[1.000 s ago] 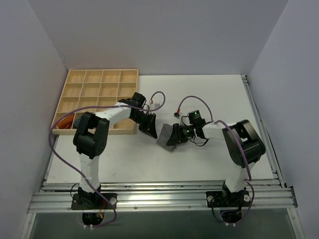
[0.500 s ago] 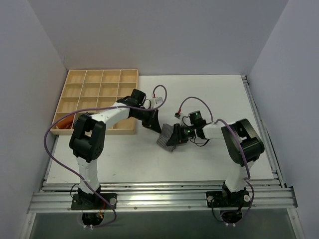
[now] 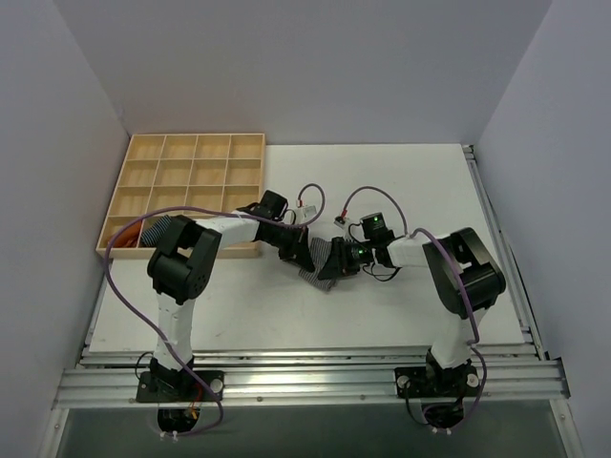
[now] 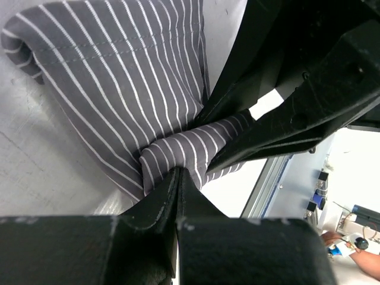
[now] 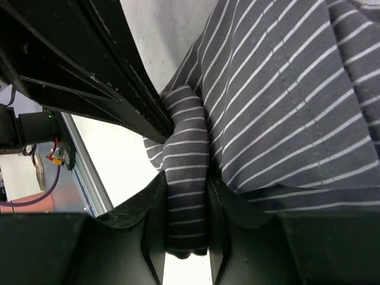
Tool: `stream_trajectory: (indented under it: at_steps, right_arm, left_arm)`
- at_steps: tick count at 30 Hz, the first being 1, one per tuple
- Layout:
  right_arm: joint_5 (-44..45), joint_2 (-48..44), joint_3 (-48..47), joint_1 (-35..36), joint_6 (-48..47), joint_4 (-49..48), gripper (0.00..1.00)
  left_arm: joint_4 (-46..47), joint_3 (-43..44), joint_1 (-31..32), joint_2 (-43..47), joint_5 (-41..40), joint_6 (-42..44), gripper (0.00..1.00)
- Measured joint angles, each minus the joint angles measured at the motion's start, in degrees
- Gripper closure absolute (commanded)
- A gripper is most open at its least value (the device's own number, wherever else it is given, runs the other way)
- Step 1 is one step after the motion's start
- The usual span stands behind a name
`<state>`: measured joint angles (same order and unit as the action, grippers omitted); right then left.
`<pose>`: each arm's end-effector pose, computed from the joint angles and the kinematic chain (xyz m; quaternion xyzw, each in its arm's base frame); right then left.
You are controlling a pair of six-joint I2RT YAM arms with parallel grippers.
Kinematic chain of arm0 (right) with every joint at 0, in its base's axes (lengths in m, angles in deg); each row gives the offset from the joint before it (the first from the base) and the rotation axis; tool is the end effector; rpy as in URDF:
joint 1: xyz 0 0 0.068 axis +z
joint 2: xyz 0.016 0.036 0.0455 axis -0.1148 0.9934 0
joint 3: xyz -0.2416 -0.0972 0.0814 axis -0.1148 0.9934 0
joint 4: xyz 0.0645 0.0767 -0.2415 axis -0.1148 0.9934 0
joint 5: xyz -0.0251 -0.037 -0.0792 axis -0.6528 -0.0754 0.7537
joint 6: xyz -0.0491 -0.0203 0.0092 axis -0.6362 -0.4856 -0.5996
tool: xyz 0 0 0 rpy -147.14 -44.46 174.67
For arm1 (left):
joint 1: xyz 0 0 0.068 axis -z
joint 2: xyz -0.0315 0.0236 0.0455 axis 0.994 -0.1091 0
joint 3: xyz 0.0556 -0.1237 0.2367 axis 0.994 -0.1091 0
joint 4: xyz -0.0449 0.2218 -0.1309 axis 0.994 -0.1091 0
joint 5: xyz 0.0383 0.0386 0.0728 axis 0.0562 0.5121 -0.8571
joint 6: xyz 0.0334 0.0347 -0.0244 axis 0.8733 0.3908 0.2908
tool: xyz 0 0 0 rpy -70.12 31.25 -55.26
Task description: Roll the underwear
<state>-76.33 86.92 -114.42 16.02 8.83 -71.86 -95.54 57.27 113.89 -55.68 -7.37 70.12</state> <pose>0.3011 0.1559 0.1271 -0.2190 0.8046 0.5061 0.2203 0.3439 -0.2304 0.1316 0.2236 0.8640 -0.4483 0.0507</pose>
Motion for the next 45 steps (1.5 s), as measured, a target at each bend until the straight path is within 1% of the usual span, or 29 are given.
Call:
stream_trajectory:
  at_steps: [3, 6, 9, 12, 14, 21, 24, 28, 31, 33, 40, 43, 45]
  right_arm:
    - [0.33, -0.24, 0.00, 0.09, 0.76, 0.11, 0.71]
    - [0.90, -0.70, -0.02, 0.35, 1.55, 0.39, 0.62]
    - [2.67, -1.84, -0.07, 0.72, 2.03, 1.25, 0.60]
    - [6.67, -3.87, -0.07, 1.18, 2.29, 3.15, 0.54]
    - [9.40, -5.14, -0.15, 1.16, 2.27, 4.46, 0.54]
    - [19.67, -9.18, -0.26, 1.05, 2.27, 9.16, 0.47]
    - [24.11, -12.00, -0.26, 1.05, 1.79, 12.66, 0.47]
    - [28.59, -16.22, -0.28, 1.11, 0.07, 16.65, 0.46]
    - [32.22, -19.50, -0.37, 2.29, -2.40, 18.75, 0.42]
    - [35.74, -21.33, -0.48, 5.14, -4.83, 18.95, 0.39]
    - [44.59, -22.60, -1.64, 20.68, -14.27, 18.97, 0.36]
    - [49.86, -22.49, -1.75, 25.22, -17.88, 18.80, 0.35]
    - [52.87, -21.68, -2.08, 26.62, -20.11, 18.88, 0.35]
  left_arm:
    - [1.64, -0.28, 0.17, 0.00, -0.28, -1.14, 0.97]
    - [2.40, -0.57, 0.17, -0.02, -0.61, -2.10, 0.98]
    - [3.08, -0.79, 0.17, -0.22, -0.61, -2.91, 0.98]
    - [3.98, -0.79, 0.26, -0.74, -0.07, -3.69, 0.98]
    - [4.79, -0.79, 0.48, -1.16, 0.42, -4.22, 0.98]
    - [5.86, -0.70, 0.94, -1.84, 1.46, -4.46, 0.98]
    - [5.92, -0.50, 0.94, -2.12, 1.86, -4.48, 0.98]
    - [5.40, 0.00, 0.98, -2.36, 1.97, -4.39, 0.98]
    - [4.52, 0.48, 1.05, -2.45, 1.90, -3.91, 0.98]
    - [3.98, 0.72, 1.09, -2.47, 1.84, -3.41, 0.98]
    - [2.97, 1.01, 1.27, -2.47, 1.73, -1.79, 0.98]
    - [2.69, 1.03, 1.27, -2.47, 1.97, -1.16, 0.98]
    - [2.08, 1.03, 1.29, -2.47, 2.29, -0.68, 0.98]
